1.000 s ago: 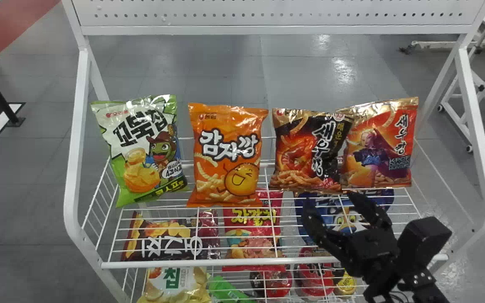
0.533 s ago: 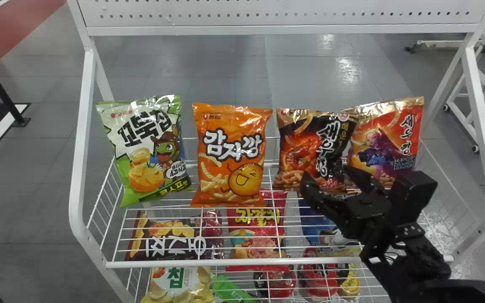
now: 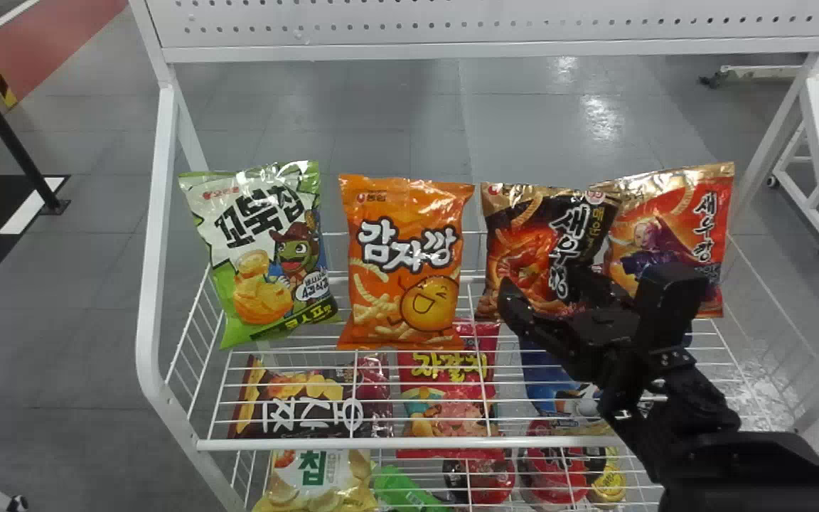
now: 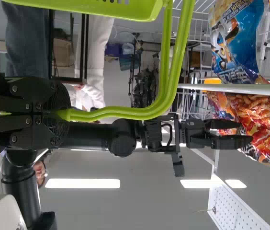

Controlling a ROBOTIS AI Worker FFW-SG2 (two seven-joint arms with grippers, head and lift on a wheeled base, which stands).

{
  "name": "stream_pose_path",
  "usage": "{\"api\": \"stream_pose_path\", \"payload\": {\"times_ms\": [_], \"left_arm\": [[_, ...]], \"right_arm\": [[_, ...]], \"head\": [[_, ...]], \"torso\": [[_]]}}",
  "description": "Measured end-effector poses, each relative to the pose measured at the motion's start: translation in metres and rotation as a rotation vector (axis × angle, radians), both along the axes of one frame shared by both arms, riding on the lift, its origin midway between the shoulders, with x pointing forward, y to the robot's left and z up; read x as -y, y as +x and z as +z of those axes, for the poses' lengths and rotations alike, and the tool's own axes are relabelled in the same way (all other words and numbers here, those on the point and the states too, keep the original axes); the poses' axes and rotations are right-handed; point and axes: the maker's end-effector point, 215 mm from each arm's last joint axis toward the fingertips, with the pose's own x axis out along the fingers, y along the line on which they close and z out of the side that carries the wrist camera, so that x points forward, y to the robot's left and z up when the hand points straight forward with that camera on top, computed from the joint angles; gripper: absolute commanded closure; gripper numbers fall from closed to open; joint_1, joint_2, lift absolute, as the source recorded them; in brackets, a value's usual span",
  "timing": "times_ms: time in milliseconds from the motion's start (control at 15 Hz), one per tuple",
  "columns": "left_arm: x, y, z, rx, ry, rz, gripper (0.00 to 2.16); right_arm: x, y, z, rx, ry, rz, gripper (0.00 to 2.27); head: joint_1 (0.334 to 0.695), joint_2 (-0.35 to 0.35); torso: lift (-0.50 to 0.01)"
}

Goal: Hold basket handle with left hand then pick spicy shrimp crackers with right hand and place into basket

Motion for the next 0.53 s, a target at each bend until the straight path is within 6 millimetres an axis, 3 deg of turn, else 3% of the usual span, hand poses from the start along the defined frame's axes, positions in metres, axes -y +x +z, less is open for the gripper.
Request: {"api": "stream_pose_path", "payload": {"times_ms": [200, 267, 400, 533], "left_arm": [[0.000, 0.000, 0.000, 0.001, 0.000, 0.000, 2.14], [0.000, 0.000, 0.000, 0.001, 0.000, 0.000, 2.14], [0.000, 0.000, 0.000, 0.002, 0.000, -0.001, 2.14], [0.000, 0.001, 0.000, 0.002, 0.000, 0.000, 2.14]], "right_arm": [[0.005, 0.005, 0.001, 0.002, -0.009, -0.016, 0.35], [0.007, 0.006, 0.001, 0.003, -0.013, -0.026, 0.61], [0.015, 0.010, 0.002, 0.004, -0.027, -0.055, 1.52], [0.022, 0.012, -0.003, -0.013, -0.045, -0.088, 1.98]], "head": [[0.695, 0.038], [0.695, 0.031], [0.695, 0.021], [0.695, 0.010]], "torso": [[-0.010], [-0.010], [-0.010], [-0.010]]}}
